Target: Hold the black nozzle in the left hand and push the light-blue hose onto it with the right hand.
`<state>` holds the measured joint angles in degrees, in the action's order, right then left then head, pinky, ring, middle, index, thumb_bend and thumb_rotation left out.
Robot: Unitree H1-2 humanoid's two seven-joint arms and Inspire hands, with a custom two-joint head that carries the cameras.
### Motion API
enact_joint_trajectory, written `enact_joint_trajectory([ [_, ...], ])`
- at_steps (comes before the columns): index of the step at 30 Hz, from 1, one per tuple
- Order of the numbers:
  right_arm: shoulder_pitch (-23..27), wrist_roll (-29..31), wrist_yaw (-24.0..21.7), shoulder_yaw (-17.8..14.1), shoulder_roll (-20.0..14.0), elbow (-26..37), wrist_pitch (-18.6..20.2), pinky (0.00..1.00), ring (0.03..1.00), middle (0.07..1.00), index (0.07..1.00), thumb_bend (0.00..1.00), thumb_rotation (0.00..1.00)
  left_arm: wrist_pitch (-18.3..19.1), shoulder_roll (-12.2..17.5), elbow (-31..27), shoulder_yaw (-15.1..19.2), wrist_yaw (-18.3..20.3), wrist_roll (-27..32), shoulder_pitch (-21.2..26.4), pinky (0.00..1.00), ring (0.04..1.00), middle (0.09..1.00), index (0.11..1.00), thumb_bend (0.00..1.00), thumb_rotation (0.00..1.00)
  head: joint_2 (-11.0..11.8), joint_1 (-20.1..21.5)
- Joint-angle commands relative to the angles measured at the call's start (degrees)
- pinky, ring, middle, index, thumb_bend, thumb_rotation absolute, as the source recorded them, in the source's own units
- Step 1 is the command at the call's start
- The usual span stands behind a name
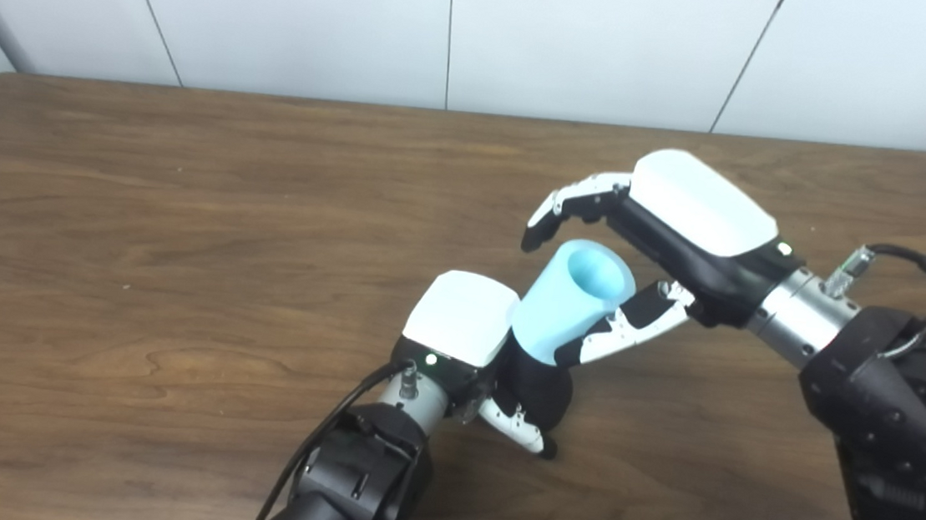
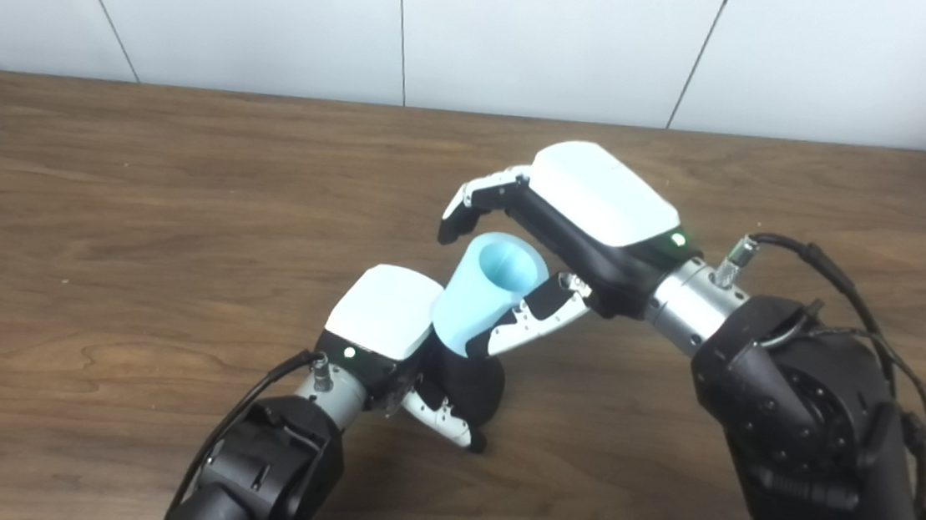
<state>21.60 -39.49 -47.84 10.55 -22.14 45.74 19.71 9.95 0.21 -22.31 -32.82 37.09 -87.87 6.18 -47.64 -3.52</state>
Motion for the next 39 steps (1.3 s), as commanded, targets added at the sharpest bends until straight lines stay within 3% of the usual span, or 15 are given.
enact_joint_trajectory([
  [1, 2.4, 0.6, 0.0, -1.3, -0.9, 2.3, 1.0, 0.63, 0.717, 0.671, 0.624, 0.97, 0.29, -1.6, -0.6, 1.0, -0.6, 2.1, 1.5, -0.7, 0.78, 0.662, 0.553, 0.445, 0.51, 0.0, 0.0, -0.1],
  [9, 2.8, 1.0, -0.1, -2.8, -1.0, 3.9, 3.0, 0.66, 0.736, 0.683, 0.658, 0.97, 0.3, -1.1, -0.9, 1.0, 0.1, 2.1, 2.3, -1.0, 0.78, 0.665, 0.552, 0.445, 0.51, 0.0, 0.0, -0.1],
  [14, 1.5, 1.5, -0.2, -4.1, -1.2, 6.1, 4.1, 0.68, 0.772, 0.74, 0.735, 0.95, 0.33, -1.0, -1.2, 1.1, 0.5, 2.3, 2.5, -1.1, 0.78, 0.669, 0.552, 0.446, 0.51, 0.0, 0.0, -0.1],
  [20, -1.8, 5.8, 1.5, -6.7, -2.5, 7.7, 3.1, 0.73, 0.855, 0.837, 0.825, 0.89, 0.42, -1.1, -1.1, 1.2, 0.7, 2.3, 2.3, -1.1, 0.78, 0.669, 0.552, 0.447, 0.51, 0.0, -0.2, 0.6],
  [24, -3.4, 8.2, 1.6, -8.2, -3.8, 8.6, 3.6, 0.78, 0.905, 0.884, 0.875, 0.87, 0.54, -0.9, -1.2, 1.3, 1.0, 2.6, 2.5, -1.0, 0.78, 0.665, 0.549, 0.451, 0.52, 0.0, -0.2, 0.6],
  [33, -9.9, 11.5, 4.3, -11.3, -3.6, 8.7, -1.6, 0.83, 0.92, 0.885, 0.87, 0.85, 0.65, -1.1, -0.9, 1.4, 1.2, 1.8, 3.0, -1.0, 0.76, 0.666, 0.549, 0.45, 0.52, 0.0, -0.1, 0.7],
  [39, -14.2, 11.5, 5.0, -11.2, -2.3, 8.7, -4.7, 0.85, 0.953, 0.909, 0.878, 0.73, 0.76, -1.2, -0.9, 1.1, 1.3, 2.4, 2.7, -0.9, 0.77, 0.68, 0.553, 0.449, 0.51, 0.0, -0.2, 0.8],
])
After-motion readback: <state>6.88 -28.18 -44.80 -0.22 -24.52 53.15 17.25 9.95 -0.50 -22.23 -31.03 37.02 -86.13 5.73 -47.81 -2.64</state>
